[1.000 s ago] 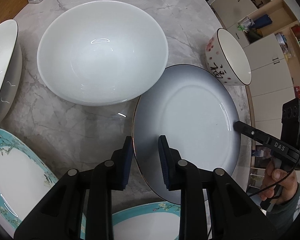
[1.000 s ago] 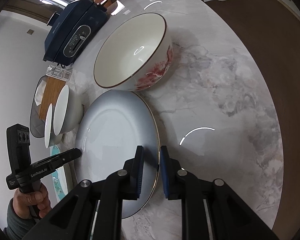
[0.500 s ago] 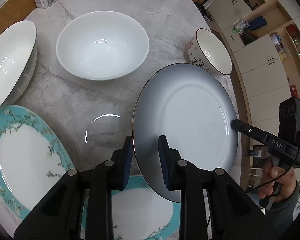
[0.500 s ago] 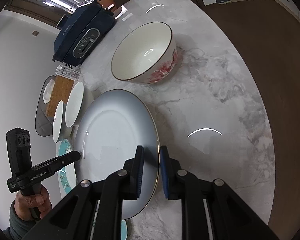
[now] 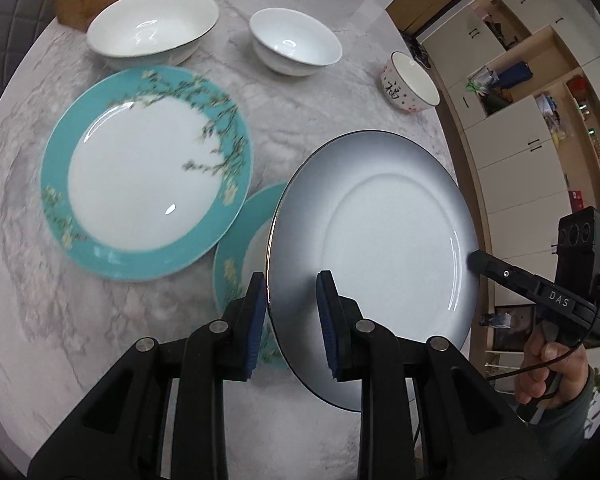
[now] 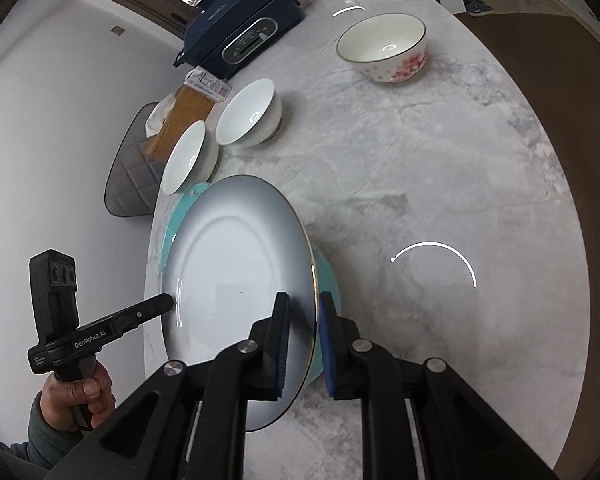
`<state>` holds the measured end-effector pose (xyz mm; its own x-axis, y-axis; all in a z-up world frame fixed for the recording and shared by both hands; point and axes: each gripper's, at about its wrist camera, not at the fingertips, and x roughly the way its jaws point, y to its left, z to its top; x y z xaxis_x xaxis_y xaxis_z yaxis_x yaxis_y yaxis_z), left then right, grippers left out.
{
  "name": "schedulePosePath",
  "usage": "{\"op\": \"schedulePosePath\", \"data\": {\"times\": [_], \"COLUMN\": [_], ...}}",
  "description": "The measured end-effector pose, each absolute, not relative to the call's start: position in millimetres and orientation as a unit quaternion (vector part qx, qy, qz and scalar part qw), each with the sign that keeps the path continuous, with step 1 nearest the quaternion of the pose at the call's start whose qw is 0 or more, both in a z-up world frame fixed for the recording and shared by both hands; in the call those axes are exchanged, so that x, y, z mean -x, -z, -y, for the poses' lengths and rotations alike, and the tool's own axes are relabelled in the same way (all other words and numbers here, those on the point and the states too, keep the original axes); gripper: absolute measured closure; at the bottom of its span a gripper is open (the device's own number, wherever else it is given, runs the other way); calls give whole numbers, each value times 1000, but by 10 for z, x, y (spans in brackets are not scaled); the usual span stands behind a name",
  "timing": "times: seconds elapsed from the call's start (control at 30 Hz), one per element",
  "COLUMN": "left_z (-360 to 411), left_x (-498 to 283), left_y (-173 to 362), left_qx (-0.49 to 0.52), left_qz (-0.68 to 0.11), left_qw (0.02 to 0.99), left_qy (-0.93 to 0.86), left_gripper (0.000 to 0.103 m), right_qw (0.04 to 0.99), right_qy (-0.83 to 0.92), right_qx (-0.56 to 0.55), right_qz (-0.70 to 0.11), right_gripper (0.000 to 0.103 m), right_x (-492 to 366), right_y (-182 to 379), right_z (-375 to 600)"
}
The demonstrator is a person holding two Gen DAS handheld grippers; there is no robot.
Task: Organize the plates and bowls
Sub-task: 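Lift the grey-rimmed plate with the left tool and carry it across the table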
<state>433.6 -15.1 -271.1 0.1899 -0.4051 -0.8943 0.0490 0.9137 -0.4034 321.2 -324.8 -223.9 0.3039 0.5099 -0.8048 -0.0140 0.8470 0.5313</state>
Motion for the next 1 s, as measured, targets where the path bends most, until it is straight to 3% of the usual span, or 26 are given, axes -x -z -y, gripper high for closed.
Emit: {"op": "schedulePosePath", "data": {"times": [0.47, 1.0], "left_z": [-676, -646], "left_x": [-2624, -2419], "left_y": [3147, 3671], "left_qx": [154, 139], "left_qz": [-653, -666], "left_qw": [732, 722], "left_qy": [119, 124], "left_gripper": [80, 80], "right_qw": [749, 736], "right_qy": [-172, -153], "right_qx": [-198, -186], "right_qz": [-608, -633], "right_gripper": [86, 85], "right_x": [-2109, -1733], "right_y": [2816, 3284], "right_z": [2483, 2469]}}
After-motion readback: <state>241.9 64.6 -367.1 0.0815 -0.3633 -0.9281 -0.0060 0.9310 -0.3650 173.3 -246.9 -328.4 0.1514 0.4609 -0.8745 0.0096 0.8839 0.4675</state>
